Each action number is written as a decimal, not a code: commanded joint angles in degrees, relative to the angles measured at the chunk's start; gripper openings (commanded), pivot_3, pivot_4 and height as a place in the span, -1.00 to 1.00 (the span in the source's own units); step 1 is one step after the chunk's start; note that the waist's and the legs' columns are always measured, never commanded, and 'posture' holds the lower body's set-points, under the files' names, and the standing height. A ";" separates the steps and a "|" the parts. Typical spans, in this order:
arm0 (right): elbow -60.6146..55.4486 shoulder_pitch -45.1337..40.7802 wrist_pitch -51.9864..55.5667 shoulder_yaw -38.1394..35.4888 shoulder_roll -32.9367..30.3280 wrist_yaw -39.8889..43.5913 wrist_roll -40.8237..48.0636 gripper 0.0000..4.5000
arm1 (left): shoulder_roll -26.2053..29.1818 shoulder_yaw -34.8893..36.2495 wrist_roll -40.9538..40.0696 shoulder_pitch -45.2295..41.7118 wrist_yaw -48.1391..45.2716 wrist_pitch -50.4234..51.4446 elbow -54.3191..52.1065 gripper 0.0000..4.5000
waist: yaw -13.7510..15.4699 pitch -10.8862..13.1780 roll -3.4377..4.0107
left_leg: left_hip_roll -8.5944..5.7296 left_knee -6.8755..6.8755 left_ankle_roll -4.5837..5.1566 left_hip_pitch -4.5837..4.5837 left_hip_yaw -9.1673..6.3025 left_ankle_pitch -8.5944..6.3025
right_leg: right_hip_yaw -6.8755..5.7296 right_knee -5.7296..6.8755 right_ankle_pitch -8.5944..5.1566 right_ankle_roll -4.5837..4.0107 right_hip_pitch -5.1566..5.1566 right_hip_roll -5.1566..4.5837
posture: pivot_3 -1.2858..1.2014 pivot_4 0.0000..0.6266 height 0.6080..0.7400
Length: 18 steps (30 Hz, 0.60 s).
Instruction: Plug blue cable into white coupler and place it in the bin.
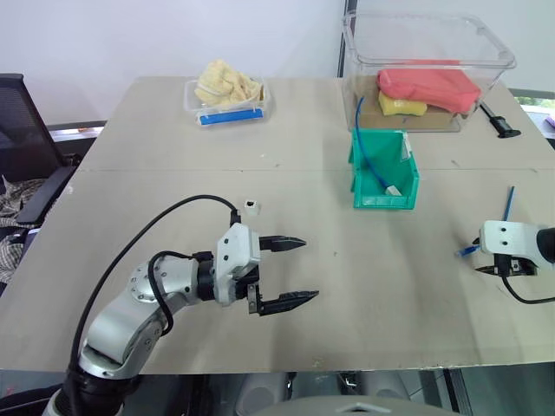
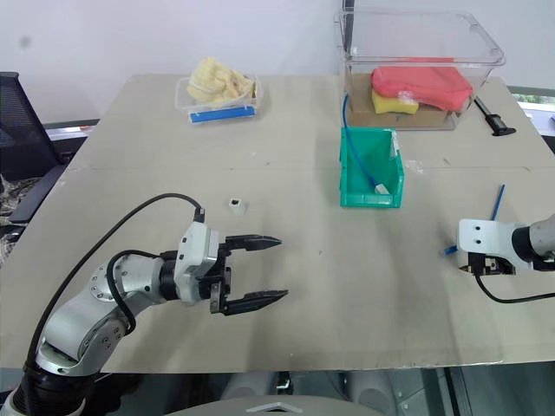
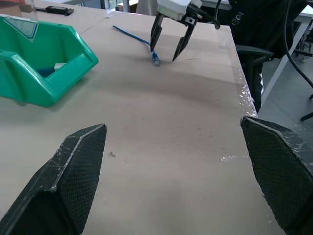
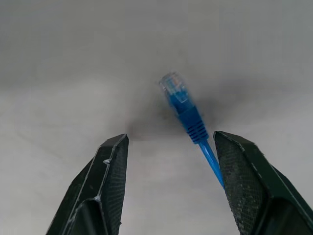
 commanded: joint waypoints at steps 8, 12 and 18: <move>8.96 -10.11 -4.77 5.19 5.41 5.94 -4.75 -0.98 | 0.17 0.51 0.65 1.19 0.61 -1.34 -2.68 1.00 | -0.47 0.01 -0.11 | 0.03 0.02 0.00 0.43 0.14 0.00 | 0.15 0.04 0.03 -0.03 0.34 -0.04 | 0.03 -0.52 1.00; 4.36 -10.95 -0.39 4.49 6.31 8.78 -2.87 -0.98 | 0.02 0.38 1.41 2.01 0.86 -1.89 -2.52 1.00 | -0.85 0.01 -0.10 | 0.06 0.01 0.00 0.57 0.20 0.00 | 0.22 0.09 0.03 -0.04 0.41 -0.13 | 0.03 -0.52 1.00; -18.45 -12.86 24.95 7.20 10.80 11.63 0.74 -0.98 | -0.66 -0.43 4.94 2.17 2.71 -3.28 -0.87 1.00 | -1.18 0.05 -0.03 | 0.16 -0.09 -0.01 0.51 0.06 0.00 | 0.29 0.13 0.05 -0.05 0.31 -0.11 | 0.03 -0.52 1.00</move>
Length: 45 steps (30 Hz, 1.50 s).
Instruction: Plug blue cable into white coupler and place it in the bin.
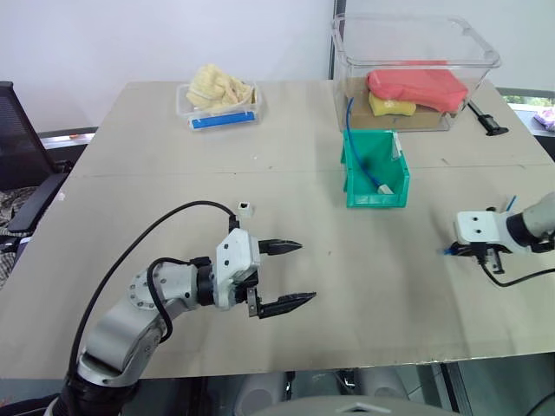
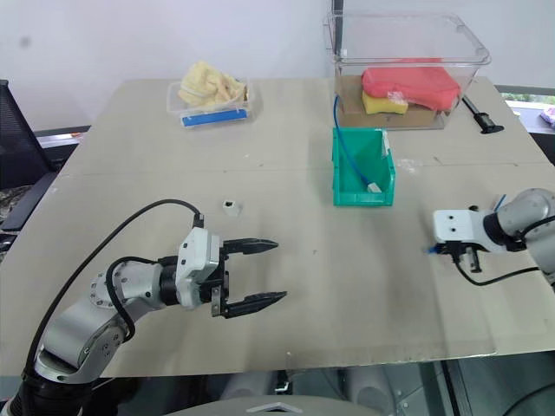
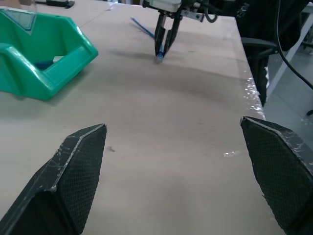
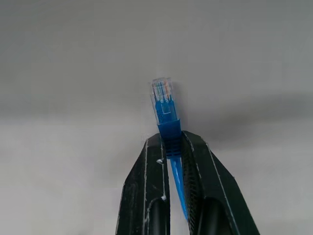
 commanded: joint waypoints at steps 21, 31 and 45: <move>-25.23 3.75 26.09 -9.69 19.42 -13.04 10.78 0.98 | -3.12 -9.08 11.41 -11.54 -3.48 -4.82 15.38 1.00 | 1.68 0.00 -0.03 | -0.18 0.06 -0.02 -0.64 -0.40 0.00 | -0.37 -0.04 0.15 0.18 -0.38 -0.19 | 0.03 -0.52 1.00; -51.89 36.85 25.20 -36.65 25.98 -28.29 17.42 0.98 | -12.11 -17.32 18.48 -26.06 -3.23 -4.32 30.52 1.00 | 1.47 -0.06 -0.01 | -0.26 0.09 0.00 -0.62 -0.43 0.00 | -0.51 -0.01 0.14 0.25 -0.31 0.12 | 0.03 -0.52 1.00; -59.94 54.12 23.39 -36.85 26.74 -42.01 20.90 1.00 | -18.23 -23.16 26.34 -34.65 -6.39 -9.59 43.89 0.04 | 1.39 -0.11 -0.05 | -0.21 0.20 0.01 -0.50 -0.20 0.01 | -0.31 0.02 0.13 0.27 -0.25 0.25 | 0.03 -0.52 1.00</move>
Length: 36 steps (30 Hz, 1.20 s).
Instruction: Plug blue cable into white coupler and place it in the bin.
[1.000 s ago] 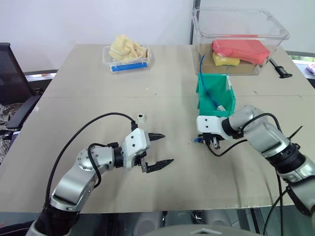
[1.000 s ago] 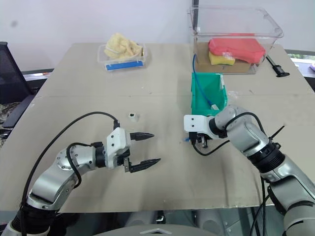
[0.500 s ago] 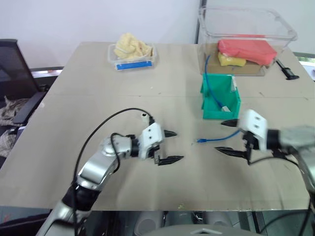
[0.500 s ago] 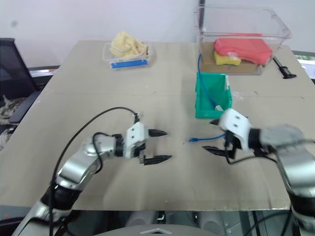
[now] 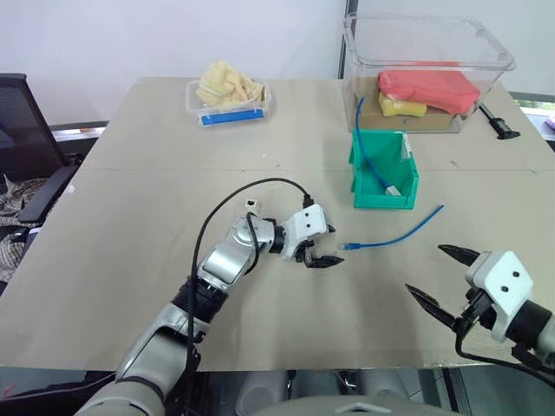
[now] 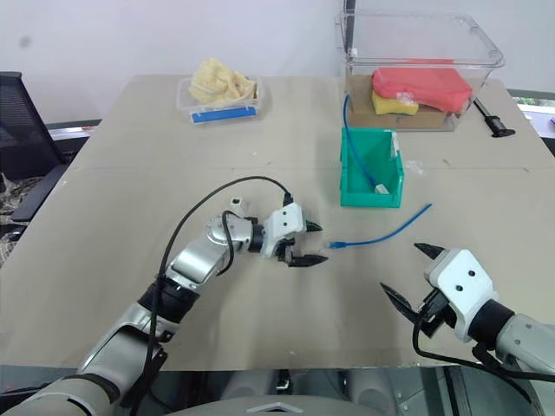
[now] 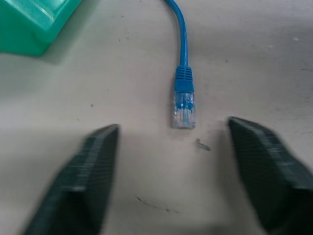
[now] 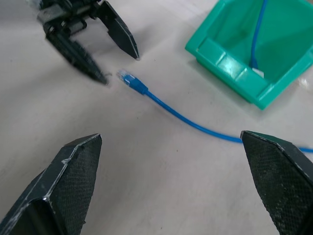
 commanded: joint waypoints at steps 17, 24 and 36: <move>-1.38 -5.87 13.28 6.04 10.87 -34.63 35.13 1.00 | -2.34 7.96 -6.36 2.76 -4.95 -15.74 -5.67 -0.97 | -0.09 0.04 -0.09 | 0.20 0.00 0.00 -0.06 -0.07 0.00 | 0.11 -0.02 0.02 -0.04 -0.04 -0.22 | 0.03 -0.52 1.00; 3.13 -16.20 9.31 8.92 14.62 -56.16 61.40 0.22 | -2.44 12.14 -6.80 4.32 -3.18 -27.10 -7.22 -1.00 | -0.12 -0.01 -0.03 | 0.09 0.00 0.00 -0.11 -0.07 0.00 | 0.11 -0.03 0.03 -0.05 -0.04 -0.29 | 0.03 -0.52 1.00; 10.26 -28.18 0.69 18.57 12.85 -67.51 72.43 0.22 | -2.17 12.69 -6.41 4.07 -0.89 -30.81 -7.50 -1.00 | -0.21 -0.01 -0.03 | 0.04 -0.03 0.02 -0.10 -0.07 0.00 | 0.11 -0.02 0.03 -0.02 -0.05 0.02 | 0.03 -0.52 1.00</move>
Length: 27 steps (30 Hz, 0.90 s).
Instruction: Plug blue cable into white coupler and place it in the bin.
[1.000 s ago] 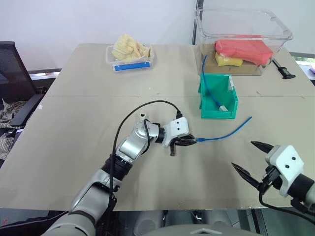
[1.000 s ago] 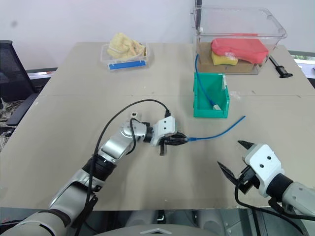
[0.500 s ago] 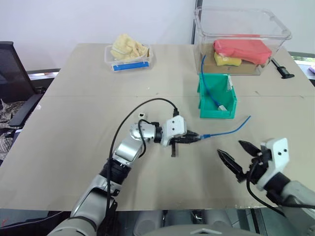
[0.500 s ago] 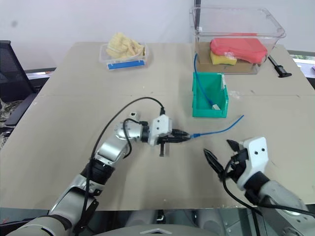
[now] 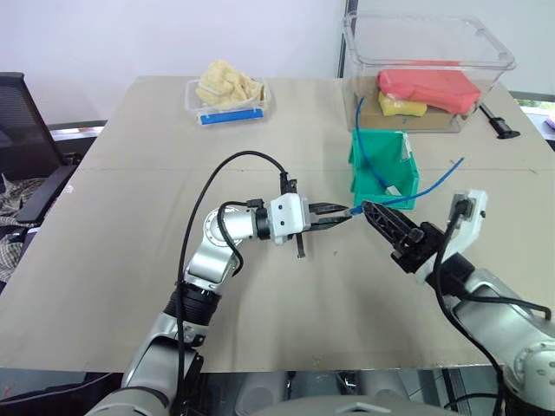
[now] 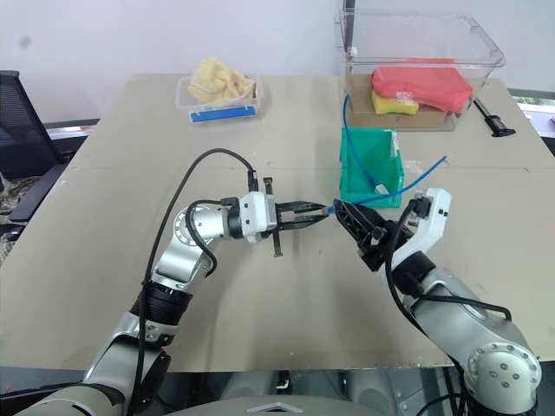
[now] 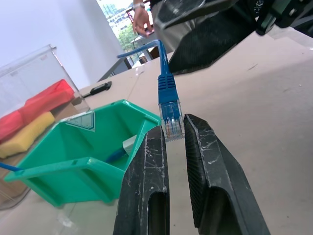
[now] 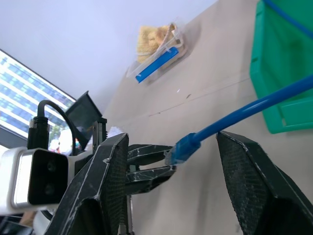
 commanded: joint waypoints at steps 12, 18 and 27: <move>3.04 -3.01 -5.27 4.86 -1.38 -1.61 0.62 -0.11 | 0.33 0.63 -1.27 0.78 1.51 -0.40 -4.46 -1.00 | 0.00 0.00 0.00 | 0.01 0.00 0.00 0.02 0.04 0.00 | -0.01 0.01 0.00 0.00 0.00 0.00 | 0.03 -0.52 1.00; 3.45 -2.99 -6.08 4.75 -1.88 -1.46 0.90 -0.51 | 0.33 0.54 -1.04 1.20 1.64 -0.45 -4.37 -1.00 | 0.00 0.00 0.00 | 0.01 0.01 0.00 0.02 0.05 0.00 | -0.01 0.01 0.00 -0.01 0.00 0.01 | 0.03 -0.52 1.00; 3.48 -3.16 -6.21 6.01 -3.03 -1.00 2.26 -0.99 | 0.28 0.72 -0.61 0.94 2.36 -0.62 -4.32 -1.00 | 0.01 0.00 0.00 | 0.01 0.01 0.00 0.02 0.04 0.00 | -0.01 0.01 0.00 -0.01 0.00 0.01 | 0.03 -0.52 1.00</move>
